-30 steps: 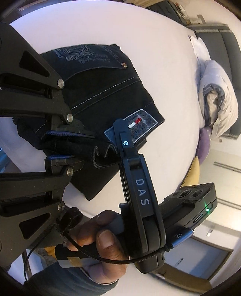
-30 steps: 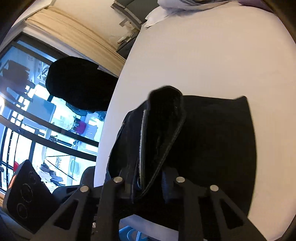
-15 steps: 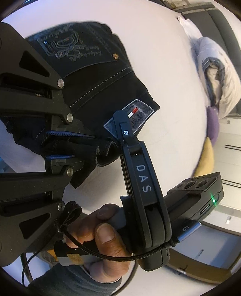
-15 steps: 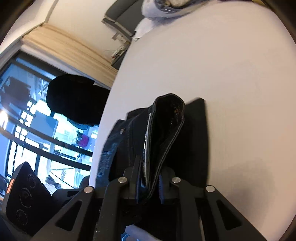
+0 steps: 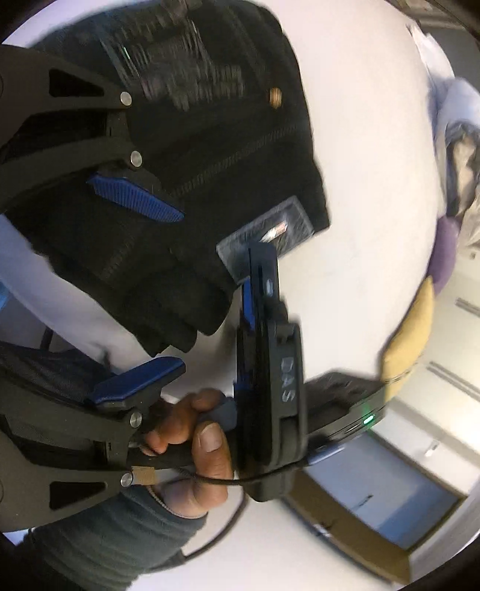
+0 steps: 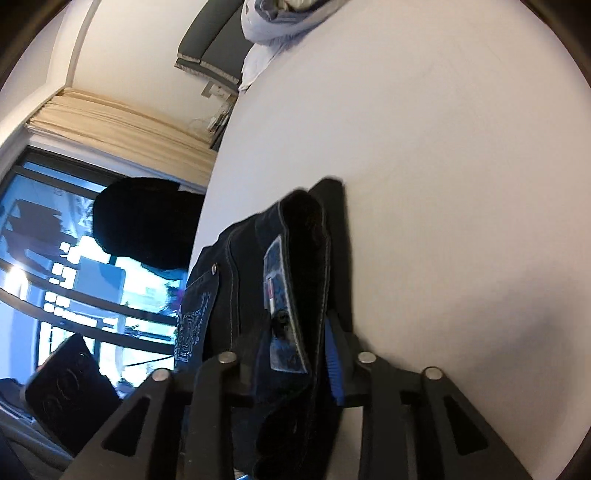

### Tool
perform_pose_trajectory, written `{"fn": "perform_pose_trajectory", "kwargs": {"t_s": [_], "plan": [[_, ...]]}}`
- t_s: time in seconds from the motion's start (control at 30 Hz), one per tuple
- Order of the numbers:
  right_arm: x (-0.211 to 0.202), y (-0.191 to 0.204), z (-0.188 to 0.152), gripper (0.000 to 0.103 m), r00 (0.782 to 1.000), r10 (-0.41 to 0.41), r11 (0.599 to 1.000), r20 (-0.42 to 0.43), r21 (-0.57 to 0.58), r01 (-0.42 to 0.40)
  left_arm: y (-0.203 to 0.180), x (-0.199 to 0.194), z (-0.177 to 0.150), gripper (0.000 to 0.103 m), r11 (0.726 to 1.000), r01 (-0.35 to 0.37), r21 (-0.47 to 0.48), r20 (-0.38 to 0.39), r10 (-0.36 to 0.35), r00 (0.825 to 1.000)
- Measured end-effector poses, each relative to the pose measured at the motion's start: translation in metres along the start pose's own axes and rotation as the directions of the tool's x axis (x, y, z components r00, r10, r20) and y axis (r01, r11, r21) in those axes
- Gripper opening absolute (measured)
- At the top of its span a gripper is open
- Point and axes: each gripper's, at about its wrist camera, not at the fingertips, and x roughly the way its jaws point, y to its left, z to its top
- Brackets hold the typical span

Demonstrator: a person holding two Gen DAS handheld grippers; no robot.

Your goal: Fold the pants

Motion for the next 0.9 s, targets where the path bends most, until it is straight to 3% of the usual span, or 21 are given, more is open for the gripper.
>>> {"fn": "perform_pose_trajectory", "kwargs": {"t_s": [0.07,0.17,0.27,0.33,0.4,0.43,0.47,0.53,0.67,0.73,0.9], "plan": [[-0.015,0.005,-0.001,0.034,0.999,-0.035,0.999,0.026,-0.005,0.035,0.010,-0.018,-0.001,0.075,1.000,-0.016,-0.026,0.036,0.017,0.999],[-0.029,0.031,-0.004,0.034,0.997,0.067,0.996,0.048,-0.054,-0.065,0.034,-0.032,-0.003,0.075,0.995,-0.061,-0.078,0.083,0.068,0.994],[-0.015,0.067,-0.015,0.034,0.990,0.138,0.978,-0.025,-0.156,-0.140,0.075,-0.033,-0.005,0.074,0.978,-0.122,-0.169,0.081,0.137,0.987],[0.000,0.072,-0.025,0.034,0.991,0.098,0.976,-0.092,-0.184,-0.113,0.089,-0.031,-0.004,0.072,0.972,-0.136,-0.191,0.070,0.152,0.986],[0.021,0.059,-0.036,0.034,0.988,-0.004,0.985,-0.157,-0.170,-0.023,0.095,-0.024,-0.006,0.064,0.968,-0.172,-0.183,0.042,0.183,0.982],[0.025,0.051,-0.040,0.022,0.985,-0.032,0.987,-0.170,-0.160,0.005,0.099,-0.019,-0.007,0.063,0.967,-0.178,-0.181,0.026,0.186,0.982],[0.024,0.043,-0.043,0.007,0.985,-0.036,0.990,-0.167,-0.140,0.013,0.102,-0.013,-0.006,0.063,0.967,-0.185,-0.176,0.006,0.189,0.982],[0.010,0.034,-0.046,0.002,0.991,-0.015,0.996,-0.134,-0.090,0.003,0.105,-0.010,-0.005,0.063,0.965,-0.206,-0.162,-0.010,0.207,0.978],[-0.013,0.034,-0.050,0.002,0.991,-0.042,0.993,-0.124,-0.111,0.028,0.105,0.002,0.002,0.063,0.963,-0.230,-0.142,-0.027,0.229,0.973],[-0.029,0.040,-0.048,0.005,0.989,-0.111,0.985,-0.096,-0.140,0.098,0.106,0.001,0.003,0.063,0.962,-0.228,-0.147,-0.028,0.226,0.974],[-0.039,0.075,-0.022,0.014,0.999,-0.048,0.982,-0.013,-0.181,0.045,0.094,-0.006,-0.008,0.063,0.962,-0.231,-0.143,-0.025,0.230,0.973]]}}
